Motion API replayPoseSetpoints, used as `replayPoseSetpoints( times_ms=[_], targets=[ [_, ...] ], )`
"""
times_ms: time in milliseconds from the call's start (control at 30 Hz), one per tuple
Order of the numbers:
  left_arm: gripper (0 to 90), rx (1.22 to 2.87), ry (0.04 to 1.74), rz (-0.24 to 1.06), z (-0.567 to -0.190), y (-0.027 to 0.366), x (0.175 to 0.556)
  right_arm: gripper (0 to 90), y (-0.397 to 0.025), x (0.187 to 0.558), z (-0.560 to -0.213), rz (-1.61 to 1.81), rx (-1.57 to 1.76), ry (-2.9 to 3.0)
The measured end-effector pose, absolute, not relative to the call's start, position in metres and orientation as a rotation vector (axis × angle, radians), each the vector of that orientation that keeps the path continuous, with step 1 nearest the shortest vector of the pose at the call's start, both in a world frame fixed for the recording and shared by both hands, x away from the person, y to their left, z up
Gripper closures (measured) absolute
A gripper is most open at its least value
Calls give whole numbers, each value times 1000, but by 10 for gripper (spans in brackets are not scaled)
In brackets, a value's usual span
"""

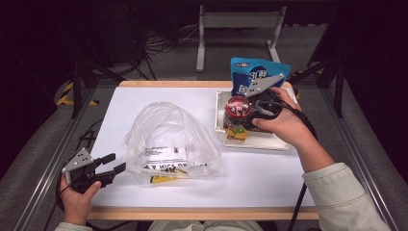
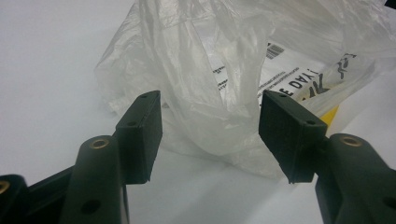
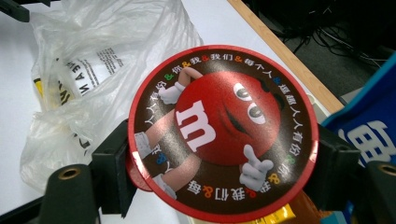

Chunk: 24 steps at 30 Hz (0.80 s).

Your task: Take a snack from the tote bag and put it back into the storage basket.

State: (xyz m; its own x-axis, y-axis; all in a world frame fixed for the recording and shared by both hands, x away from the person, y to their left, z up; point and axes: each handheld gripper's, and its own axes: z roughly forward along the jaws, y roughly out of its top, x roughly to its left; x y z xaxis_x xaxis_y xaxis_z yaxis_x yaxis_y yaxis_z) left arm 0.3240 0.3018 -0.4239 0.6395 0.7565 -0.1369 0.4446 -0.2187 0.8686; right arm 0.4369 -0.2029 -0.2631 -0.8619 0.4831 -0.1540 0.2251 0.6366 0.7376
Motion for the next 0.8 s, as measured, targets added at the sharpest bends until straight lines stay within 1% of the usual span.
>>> replayPoseSetpoints(
  times_ms=[800],
  targets=[
    [405, 1850, 961, 388, -424, 301, 324, 253, -259, 437, -273, 998, 715, 2468]
  ],
)
